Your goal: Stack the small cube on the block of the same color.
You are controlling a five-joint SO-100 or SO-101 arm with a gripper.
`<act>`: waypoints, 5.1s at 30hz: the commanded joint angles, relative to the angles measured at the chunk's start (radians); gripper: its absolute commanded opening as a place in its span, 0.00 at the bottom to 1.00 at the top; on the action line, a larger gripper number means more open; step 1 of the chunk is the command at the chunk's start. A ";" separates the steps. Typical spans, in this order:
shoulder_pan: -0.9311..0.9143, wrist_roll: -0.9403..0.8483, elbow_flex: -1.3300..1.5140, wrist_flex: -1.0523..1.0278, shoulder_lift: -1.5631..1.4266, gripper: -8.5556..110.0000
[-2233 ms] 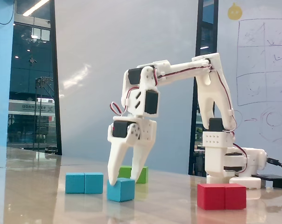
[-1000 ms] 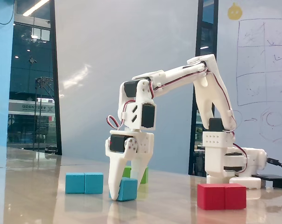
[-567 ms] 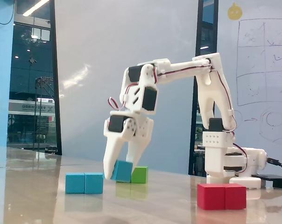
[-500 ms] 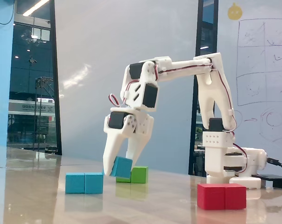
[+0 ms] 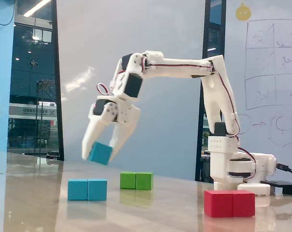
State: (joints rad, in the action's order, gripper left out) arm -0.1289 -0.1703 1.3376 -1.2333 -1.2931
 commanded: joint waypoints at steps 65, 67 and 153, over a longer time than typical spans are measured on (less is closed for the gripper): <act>-0.063 -0.006 0.035 -0.003 0.035 0.17; -0.051 -0.006 0.034 -0.003 0.049 0.17; -0.308 -0.006 0.020 0.011 0.044 0.43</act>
State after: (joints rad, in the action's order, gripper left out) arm -0.3620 -0.1703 1.3790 -1.2333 -1.2042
